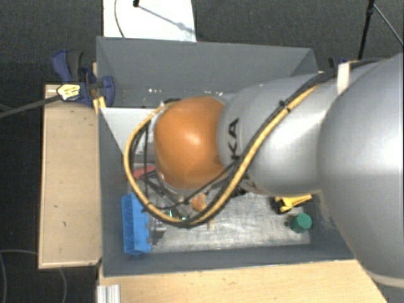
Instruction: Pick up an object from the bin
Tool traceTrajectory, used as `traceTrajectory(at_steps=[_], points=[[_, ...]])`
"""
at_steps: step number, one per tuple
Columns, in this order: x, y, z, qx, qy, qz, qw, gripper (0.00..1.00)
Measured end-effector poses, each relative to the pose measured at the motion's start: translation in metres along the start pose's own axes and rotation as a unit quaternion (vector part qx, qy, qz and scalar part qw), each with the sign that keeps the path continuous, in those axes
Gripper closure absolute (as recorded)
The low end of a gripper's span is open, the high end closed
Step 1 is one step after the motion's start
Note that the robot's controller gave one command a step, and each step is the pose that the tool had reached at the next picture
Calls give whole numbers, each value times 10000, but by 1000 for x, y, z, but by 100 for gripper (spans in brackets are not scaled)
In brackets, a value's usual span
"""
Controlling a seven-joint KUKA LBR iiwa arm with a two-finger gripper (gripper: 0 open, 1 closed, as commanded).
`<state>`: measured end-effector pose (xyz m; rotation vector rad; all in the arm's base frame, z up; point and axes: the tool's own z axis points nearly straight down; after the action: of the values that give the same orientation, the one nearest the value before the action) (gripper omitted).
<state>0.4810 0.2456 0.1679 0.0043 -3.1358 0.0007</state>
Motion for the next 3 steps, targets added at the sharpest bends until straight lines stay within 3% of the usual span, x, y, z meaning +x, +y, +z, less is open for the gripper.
traceTrajectory(at_steps=[1, 2, 3], points=[[-2, -1, -4, -10, -34, 26, 10000, 0], [-18, 3, 31, -13, -71, -1180, 9930, 0], [-44, -7, 97, 4, -33, -1478, 9890, 100]])
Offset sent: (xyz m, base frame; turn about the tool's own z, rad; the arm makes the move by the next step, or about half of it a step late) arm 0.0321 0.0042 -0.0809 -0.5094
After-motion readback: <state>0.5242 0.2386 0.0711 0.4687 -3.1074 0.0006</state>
